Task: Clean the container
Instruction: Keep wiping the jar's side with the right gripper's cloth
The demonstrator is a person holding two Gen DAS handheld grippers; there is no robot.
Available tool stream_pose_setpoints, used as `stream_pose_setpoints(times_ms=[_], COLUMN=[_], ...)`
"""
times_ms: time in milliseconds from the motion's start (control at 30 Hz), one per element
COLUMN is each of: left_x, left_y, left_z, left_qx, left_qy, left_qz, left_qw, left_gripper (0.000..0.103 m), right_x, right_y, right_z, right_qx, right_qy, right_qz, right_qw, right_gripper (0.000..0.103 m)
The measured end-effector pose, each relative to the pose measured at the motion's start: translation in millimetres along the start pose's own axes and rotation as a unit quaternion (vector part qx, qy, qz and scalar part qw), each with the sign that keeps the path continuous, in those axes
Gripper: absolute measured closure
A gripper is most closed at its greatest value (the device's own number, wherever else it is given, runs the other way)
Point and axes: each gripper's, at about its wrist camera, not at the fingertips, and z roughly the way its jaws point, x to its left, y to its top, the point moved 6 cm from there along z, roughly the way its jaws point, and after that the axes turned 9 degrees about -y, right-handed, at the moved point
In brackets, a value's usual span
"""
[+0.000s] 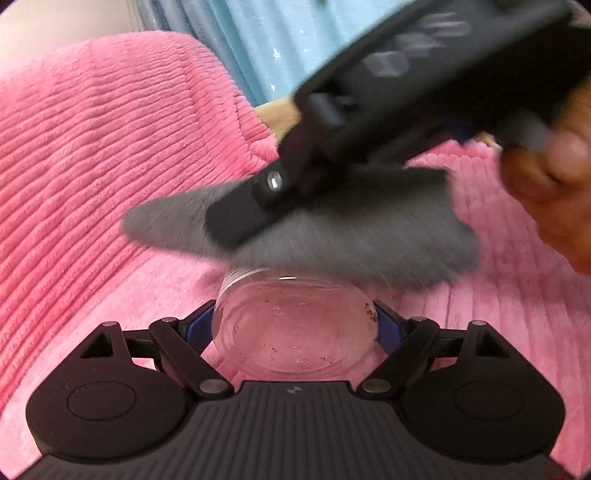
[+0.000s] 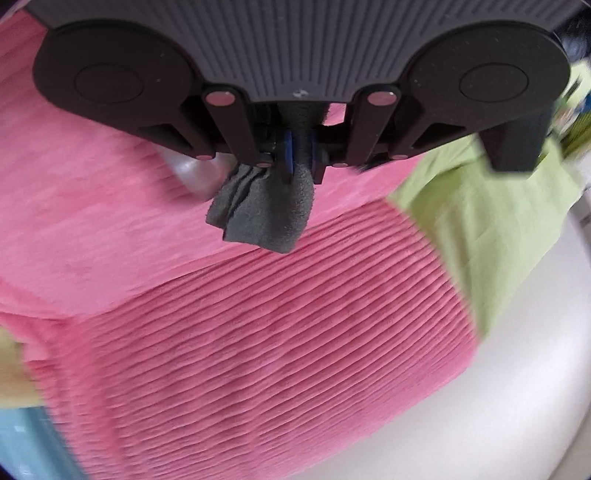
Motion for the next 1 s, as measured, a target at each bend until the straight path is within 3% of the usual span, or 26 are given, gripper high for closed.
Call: stream_pose_setpoints(times_ms=[67, 167, 333, 433, 500, 600, 667, 833, 1000], left_x=[-4, -8, -7, -8, -10, -15, -16, 0, 20], left_y=[1, 2, 0, 0, 0, 0, -1, -2, -5], left_z=[2, 1, 0, -1, -1, -1, 1, 1, 1], left_qx=[0.001, 0.002, 0.003, 0.004, 0.004, 0.006, 0.01, 0.003, -0.011], left_qy=[0.006, 0.013, 0.013, 0.015, 0.015, 0.02, 0.022, -0.021, -0.065], left_qz=[0.018, 0.034, 0.029, 0.033, 0.039, 0.051, 0.052, -0.032, -0.128], left_qw=[0.9998, 0.9993, 0.9995, 0.9994, 0.9991, 0.9985, 0.9984, 0.9993, 0.9896], left_gripper=[0.018, 0.018, 0.018, 0.018, 0.018, 0.017, 0.017, 0.017, 0.018], right_x=[-16, -14, 22, 10, -14, -28, -24, -14, -15], right_y=[5, 4, -12, -2, 4, 5, 4, 5, 2], right_z=[-3, -7, -1, 0, -2, -5, -6, -5, -3], right_qx=[-0.017, -0.017, 0.022, 0.0, -0.018, -0.025, -0.026, -0.028, -0.021], right_qy=[-0.032, -0.031, 0.044, 0.007, -0.023, -0.027, -0.03, -0.039, -0.028], right_qz=[0.028, 0.034, 0.001, -0.003, 0.045, 0.078, 0.067, 0.033, 0.049], right_qw=[0.999, 0.999, 0.999, 1.0, 0.999, 0.996, 0.997, 0.998, 0.998], right_gripper=[0.097, 0.095, 0.096, 0.097, 0.097, 0.097, 0.097, 0.097, 0.096])
